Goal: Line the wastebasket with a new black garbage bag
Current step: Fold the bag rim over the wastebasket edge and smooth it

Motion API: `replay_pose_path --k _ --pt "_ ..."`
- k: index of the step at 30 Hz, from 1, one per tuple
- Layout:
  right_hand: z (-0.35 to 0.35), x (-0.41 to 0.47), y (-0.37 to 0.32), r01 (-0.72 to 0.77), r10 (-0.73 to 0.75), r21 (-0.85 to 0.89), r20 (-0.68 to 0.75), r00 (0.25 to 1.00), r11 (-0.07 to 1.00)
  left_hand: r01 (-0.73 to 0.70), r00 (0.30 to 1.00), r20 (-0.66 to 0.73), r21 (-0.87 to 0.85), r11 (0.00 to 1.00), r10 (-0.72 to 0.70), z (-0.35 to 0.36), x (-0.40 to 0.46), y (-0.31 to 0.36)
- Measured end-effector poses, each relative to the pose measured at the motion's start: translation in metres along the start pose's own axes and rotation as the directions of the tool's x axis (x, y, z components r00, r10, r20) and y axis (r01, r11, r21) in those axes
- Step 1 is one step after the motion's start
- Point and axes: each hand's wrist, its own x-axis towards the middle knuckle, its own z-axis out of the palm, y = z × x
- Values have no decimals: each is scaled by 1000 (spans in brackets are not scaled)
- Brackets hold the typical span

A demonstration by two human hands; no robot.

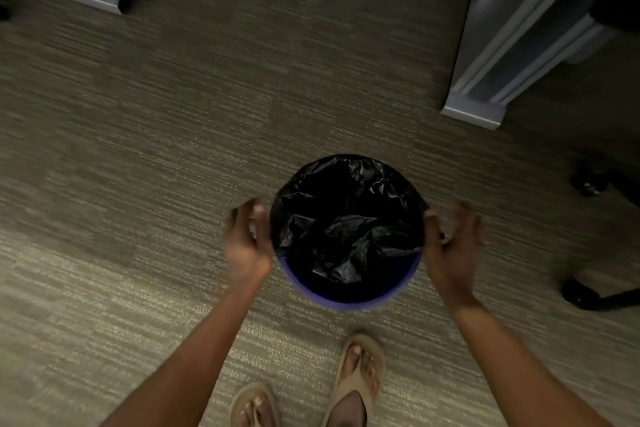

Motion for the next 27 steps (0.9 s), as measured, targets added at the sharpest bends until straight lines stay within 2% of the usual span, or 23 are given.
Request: replay_pose_path --k 1,2,3,5,7,10,14,18,23,25,27 --pt "-7 -9 -12 182 -180 -41 57 982 982 -202 978 57 51 978 199 -7 -12 9" --pt "-9 -18 -19 337 -320 -92 162 934 937 -368 922 173 119 922 345 -11 -23 14" --pt "-11 -26 -26 445 -387 -156 299 872 882 -511 843 302 189 838 446 -12 -33 18" --pt "-4 -38 -25 563 -374 -266 522 766 782 -670 715 510 306 677 478 -6 -43 15" --pt "1 -42 -18 576 -298 -330 608 736 748 -697 680 617 376 611 397 -2 -41 10" --pt "-7 -38 -12 525 -251 -368 582 774 767 -640 710 657 451 622 253 -9 -29 6" --pt "-23 -37 1 509 -314 -235 559 767 828 -649 687 700 471 598 194 -20 -18 5" --pt "-33 -43 22 534 -361 -184 555 749 825 -723 655 683 442 531 323 -26 -17 3" --pt "-37 -63 33 574 -387 -185 573 722 798 -769 633 542 354 533 553 -40 -36 -22" --pt "-38 -71 35 580 -367 -185 614 699 793 -796 600 535 323 512 595 -44 -47 -33" --pt "-39 -75 36 592 -347 -195 653 673 782 -796 598 554 325 511 579 -44 -54 -39"
